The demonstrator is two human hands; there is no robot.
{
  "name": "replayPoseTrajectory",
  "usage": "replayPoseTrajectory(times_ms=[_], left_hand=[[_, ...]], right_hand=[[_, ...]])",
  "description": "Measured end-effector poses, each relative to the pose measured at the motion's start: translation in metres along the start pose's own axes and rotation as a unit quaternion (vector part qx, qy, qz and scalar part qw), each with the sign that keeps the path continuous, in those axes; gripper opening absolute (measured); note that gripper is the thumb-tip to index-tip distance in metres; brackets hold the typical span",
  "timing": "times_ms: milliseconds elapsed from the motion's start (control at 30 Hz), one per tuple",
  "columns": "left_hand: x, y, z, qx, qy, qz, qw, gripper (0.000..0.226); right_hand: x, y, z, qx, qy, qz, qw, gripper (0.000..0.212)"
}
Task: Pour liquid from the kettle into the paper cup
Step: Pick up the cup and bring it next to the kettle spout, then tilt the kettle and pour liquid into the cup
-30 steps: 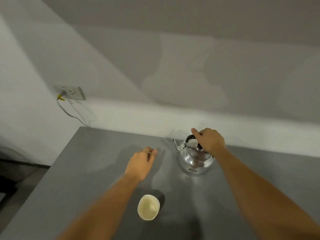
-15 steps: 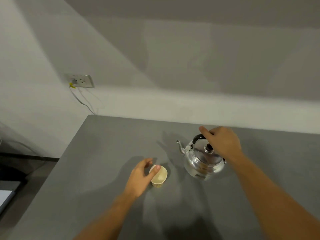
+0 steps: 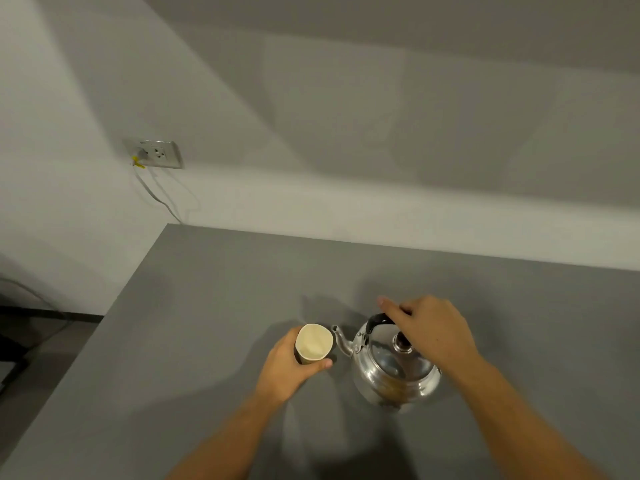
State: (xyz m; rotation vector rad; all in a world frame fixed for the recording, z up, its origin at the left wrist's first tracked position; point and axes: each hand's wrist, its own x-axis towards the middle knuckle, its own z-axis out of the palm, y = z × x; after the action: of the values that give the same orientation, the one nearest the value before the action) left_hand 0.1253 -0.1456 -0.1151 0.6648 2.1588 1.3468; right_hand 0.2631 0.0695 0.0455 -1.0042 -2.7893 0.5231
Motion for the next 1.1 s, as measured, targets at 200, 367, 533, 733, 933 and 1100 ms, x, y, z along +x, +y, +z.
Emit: replayPoseTrajectory(times_ms=[200,367,533,733,933,1100], left_hand=[[0.002,-0.005,0.006,-0.006,0.014,-0.005,1.0,0.057],[0.001,-0.001,0.008,-0.008,0.022,-0.003,1.0,0.061],[0.001,-0.001,0.011,-0.009,0.023,-0.006,1.0,0.061],[0.001,-0.004,0.013,-0.017,0.021,-0.012,1.0,0.057],[0.002,-0.003,0.015,-0.019,0.018,-0.016,1.0,0.057],[0.0,0.0,0.016,-0.017,0.018,-0.018,1.0,0.059]], right_hand=[[-0.008,-0.022,0.009,-0.036,-0.024,-0.02,0.999,0.073],[-0.003,-0.038,0.01,-0.069,-0.036,-0.015,0.997,0.071],[0.005,-0.053,0.01,-0.09,-0.054,-0.007,0.994,0.062],[0.012,-0.069,0.006,-0.135,-0.055,-0.019,0.989,0.049],[0.017,-0.08,0.007,-0.168,-0.068,-0.048,0.982,0.046],[0.02,-0.084,0.012,-0.179,-0.06,-0.063,0.98,0.044]])
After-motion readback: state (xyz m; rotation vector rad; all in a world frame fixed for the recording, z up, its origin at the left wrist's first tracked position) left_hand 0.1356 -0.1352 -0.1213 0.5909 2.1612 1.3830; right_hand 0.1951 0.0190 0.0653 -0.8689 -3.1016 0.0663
